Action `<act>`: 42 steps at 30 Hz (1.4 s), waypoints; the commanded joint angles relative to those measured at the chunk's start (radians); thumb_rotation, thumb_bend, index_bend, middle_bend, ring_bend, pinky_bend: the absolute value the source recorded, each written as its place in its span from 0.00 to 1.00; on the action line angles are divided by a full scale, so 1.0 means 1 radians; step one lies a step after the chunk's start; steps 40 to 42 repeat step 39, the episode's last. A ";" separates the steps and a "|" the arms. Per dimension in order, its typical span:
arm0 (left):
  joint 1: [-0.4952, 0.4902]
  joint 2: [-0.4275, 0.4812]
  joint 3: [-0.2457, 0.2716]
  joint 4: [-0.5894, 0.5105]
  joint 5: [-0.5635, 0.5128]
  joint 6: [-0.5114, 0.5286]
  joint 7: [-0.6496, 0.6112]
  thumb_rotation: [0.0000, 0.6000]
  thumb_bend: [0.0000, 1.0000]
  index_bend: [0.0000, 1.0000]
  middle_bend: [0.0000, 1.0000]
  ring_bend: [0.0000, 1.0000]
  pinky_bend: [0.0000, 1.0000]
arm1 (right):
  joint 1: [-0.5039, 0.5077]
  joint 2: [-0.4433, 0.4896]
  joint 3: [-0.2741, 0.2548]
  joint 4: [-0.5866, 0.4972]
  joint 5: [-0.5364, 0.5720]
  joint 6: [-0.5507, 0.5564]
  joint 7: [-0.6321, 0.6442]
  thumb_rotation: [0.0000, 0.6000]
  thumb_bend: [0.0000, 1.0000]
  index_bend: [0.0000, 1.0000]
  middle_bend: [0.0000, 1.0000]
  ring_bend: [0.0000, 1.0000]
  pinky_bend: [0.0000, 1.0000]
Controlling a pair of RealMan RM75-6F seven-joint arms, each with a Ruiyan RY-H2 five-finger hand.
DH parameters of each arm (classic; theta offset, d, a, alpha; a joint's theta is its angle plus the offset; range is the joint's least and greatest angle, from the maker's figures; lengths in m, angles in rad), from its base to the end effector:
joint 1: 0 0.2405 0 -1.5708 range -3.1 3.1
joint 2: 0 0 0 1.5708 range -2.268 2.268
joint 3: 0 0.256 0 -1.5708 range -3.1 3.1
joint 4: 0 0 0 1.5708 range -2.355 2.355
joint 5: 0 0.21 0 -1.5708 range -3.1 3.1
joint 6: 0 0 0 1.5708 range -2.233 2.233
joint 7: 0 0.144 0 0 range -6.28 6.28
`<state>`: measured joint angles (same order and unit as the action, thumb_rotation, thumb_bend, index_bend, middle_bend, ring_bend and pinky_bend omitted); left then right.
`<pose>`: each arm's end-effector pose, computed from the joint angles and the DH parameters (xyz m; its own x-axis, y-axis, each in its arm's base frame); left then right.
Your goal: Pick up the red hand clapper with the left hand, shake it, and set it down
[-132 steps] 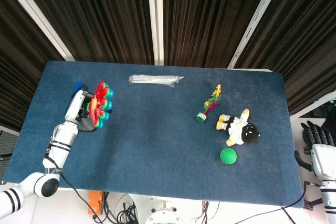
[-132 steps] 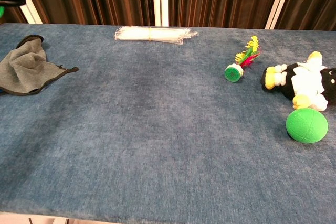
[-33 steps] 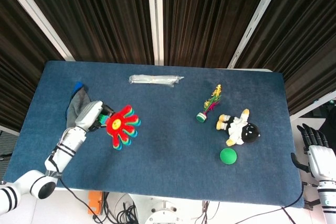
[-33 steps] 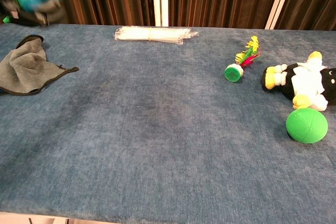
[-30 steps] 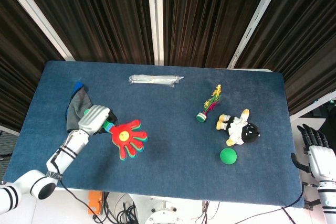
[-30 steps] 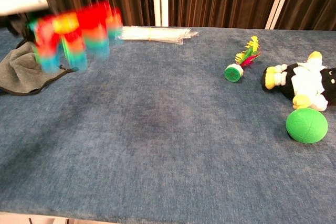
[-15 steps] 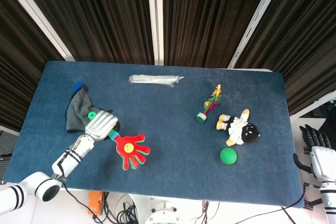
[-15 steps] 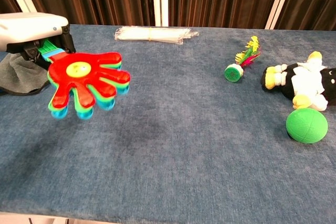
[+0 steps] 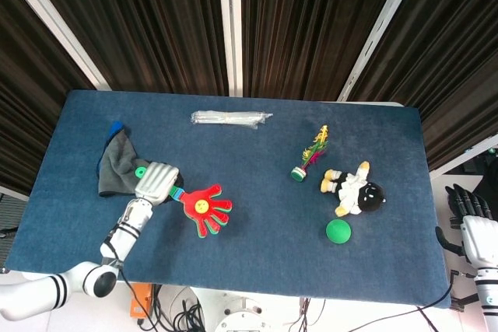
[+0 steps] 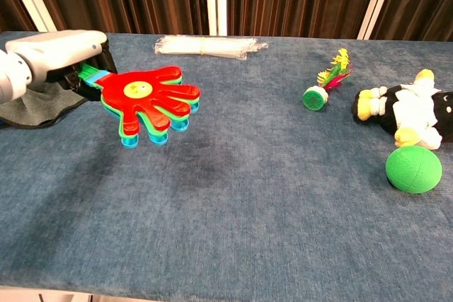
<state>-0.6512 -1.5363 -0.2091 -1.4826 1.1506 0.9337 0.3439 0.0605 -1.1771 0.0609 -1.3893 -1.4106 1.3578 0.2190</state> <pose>-0.1696 0.3350 -0.0101 0.4303 0.2752 0.8597 0.8816 -0.3326 -0.3348 -0.3727 -0.1757 0.1574 0.3207 -0.0897 0.9429 -0.9329 0.1423 0.3308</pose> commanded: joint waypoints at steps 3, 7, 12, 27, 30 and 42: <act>-0.020 -0.018 -0.009 0.012 0.025 0.019 -0.044 0.92 0.39 0.00 0.01 0.02 0.12 | -0.003 -0.002 0.003 0.011 0.004 0.003 0.012 1.00 0.32 0.00 0.00 0.00 0.00; -0.025 0.001 -0.014 0.021 0.069 0.040 -0.087 1.00 0.20 0.00 0.00 0.00 0.01 | -0.006 -0.002 0.006 0.019 0.008 0.006 0.020 1.00 0.32 0.00 0.00 0.00 0.00; -0.028 0.051 0.000 -0.020 0.065 0.020 -0.089 1.00 0.07 0.00 0.00 0.00 0.00 | -0.007 -0.006 0.005 0.023 0.004 0.009 0.025 1.00 0.32 0.00 0.00 0.00 0.00; 0.165 0.234 0.127 -0.089 0.252 0.316 -0.151 0.83 0.10 0.00 0.00 0.00 0.00 | -0.015 0.002 0.001 -0.011 -0.024 0.044 0.004 1.00 0.32 0.00 0.00 0.00 0.00; 0.254 0.261 0.194 -0.021 0.351 0.450 -0.186 0.71 0.17 0.00 0.00 0.00 0.00 | -0.019 -0.002 -0.004 -0.026 -0.038 0.061 -0.017 1.00 0.32 0.00 0.00 0.00 0.00; 0.421 0.273 0.292 0.178 0.433 0.619 -0.353 0.70 0.18 0.00 0.00 0.00 0.00 | -0.023 -0.004 -0.010 -0.057 -0.043 0.069 -0.066 1.00 0.32 0.00 0.00 0.00 0.00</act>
